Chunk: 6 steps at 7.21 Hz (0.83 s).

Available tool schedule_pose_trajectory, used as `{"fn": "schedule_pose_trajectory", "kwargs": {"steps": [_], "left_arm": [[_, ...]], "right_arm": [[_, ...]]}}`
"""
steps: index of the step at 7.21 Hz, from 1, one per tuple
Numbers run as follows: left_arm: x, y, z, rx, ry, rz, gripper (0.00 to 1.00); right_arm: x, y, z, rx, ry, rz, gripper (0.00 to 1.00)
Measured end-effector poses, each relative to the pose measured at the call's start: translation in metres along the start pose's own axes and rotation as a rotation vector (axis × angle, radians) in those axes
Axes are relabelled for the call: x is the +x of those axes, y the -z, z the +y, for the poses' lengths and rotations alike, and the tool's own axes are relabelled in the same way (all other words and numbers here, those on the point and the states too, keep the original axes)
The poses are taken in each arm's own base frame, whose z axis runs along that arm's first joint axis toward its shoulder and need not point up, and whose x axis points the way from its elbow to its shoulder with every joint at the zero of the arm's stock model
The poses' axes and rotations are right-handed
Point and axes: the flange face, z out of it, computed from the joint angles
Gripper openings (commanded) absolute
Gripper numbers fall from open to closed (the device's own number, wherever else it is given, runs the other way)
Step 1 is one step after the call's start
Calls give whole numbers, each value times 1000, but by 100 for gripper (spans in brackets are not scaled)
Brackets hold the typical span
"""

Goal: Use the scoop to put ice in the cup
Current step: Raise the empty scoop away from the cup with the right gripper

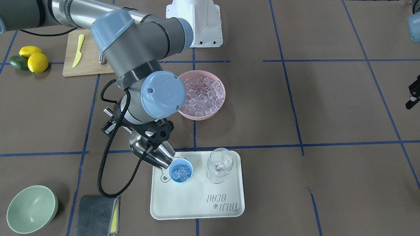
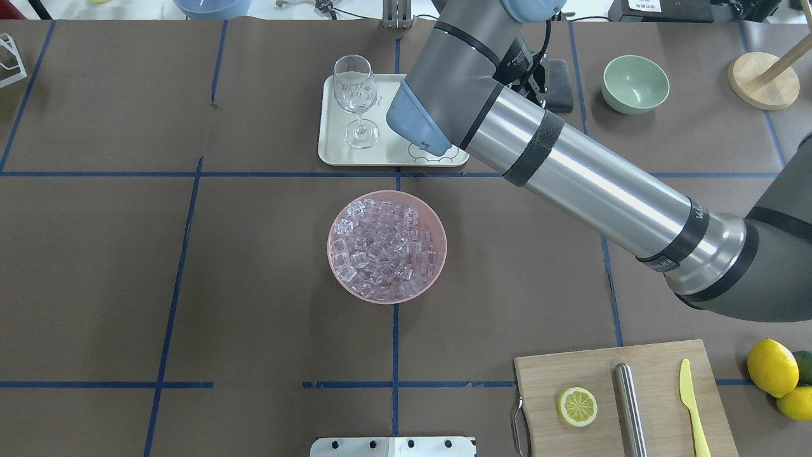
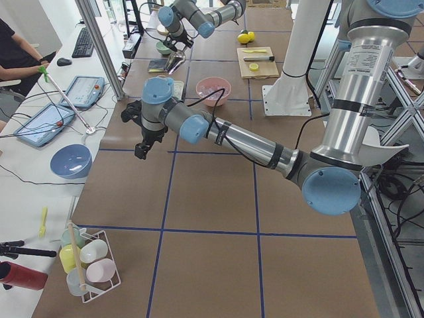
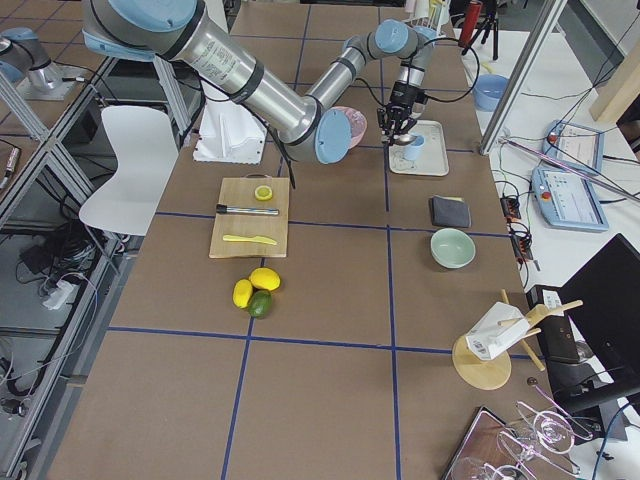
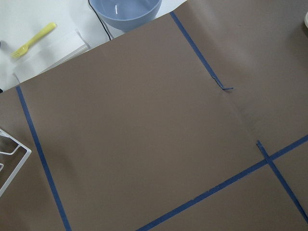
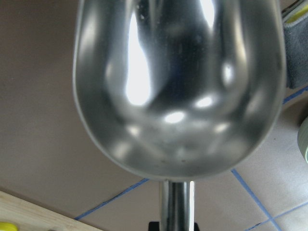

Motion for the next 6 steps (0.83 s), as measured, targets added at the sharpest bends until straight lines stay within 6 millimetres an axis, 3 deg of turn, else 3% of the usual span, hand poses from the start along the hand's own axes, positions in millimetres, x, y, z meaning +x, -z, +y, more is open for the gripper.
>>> {"fn": "schedule_pose_trajectory", "kwargs": {"steps": [2,3,5,6], "left_arm": [[0,0,0,-1,1,0,100],[-1,-1,0,-1,1,0,100],[-1,0,0,0,0,0,100],[-1,1,0,2,0,-1,100]], "right_arm": [[-1,2,7,25,18,7,0],[-3,-4,27,69,33,18,0],[6,-28,95,167,31,41,0],[25,-38,122,185,-7,43,0]]}}
